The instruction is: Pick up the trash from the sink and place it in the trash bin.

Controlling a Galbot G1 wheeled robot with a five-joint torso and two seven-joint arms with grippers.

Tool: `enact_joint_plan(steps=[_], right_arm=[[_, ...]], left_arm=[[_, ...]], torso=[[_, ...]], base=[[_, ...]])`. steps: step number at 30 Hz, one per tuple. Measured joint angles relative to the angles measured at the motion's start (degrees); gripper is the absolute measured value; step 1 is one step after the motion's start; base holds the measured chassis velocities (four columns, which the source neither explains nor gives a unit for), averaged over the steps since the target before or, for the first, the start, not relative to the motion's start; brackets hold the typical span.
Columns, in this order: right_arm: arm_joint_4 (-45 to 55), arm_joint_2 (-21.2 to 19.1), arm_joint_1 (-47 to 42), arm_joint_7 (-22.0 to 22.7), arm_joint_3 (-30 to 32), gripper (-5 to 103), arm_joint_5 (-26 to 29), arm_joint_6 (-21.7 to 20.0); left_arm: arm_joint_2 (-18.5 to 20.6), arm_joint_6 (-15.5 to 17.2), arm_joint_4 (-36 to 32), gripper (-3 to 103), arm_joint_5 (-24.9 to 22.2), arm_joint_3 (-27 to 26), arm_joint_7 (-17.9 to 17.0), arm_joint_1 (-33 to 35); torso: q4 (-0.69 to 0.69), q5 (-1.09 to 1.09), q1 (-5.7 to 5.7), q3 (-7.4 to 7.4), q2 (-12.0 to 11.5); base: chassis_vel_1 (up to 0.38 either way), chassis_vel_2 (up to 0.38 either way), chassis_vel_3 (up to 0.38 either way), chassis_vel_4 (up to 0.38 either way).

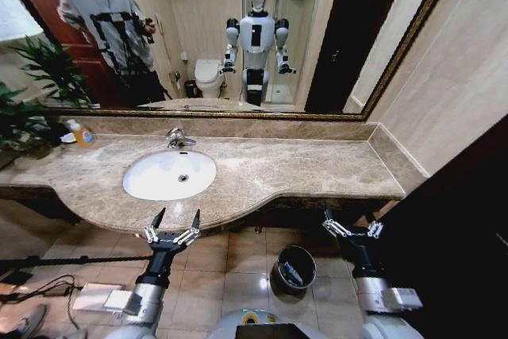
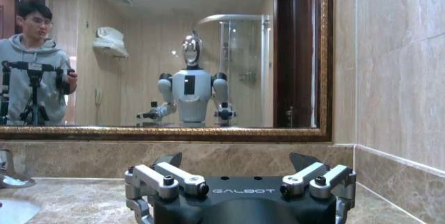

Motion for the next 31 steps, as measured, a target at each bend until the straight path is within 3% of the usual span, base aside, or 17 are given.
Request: enact_joint_plan(steps=[31], right_arm=[[-0.52, 0.12, -0.22, -0.11, 0.15, 100, -0.16, 0.28]], left_arm=[[0.00, 0.00, 0.00, 100, 0.00, 0.00, 0.00, 0.00]], torso=[[0.00, 0.00, 0.00, 0.00, 0.00]], base=[[0.000, 0.000, 0.000, 0.000]])
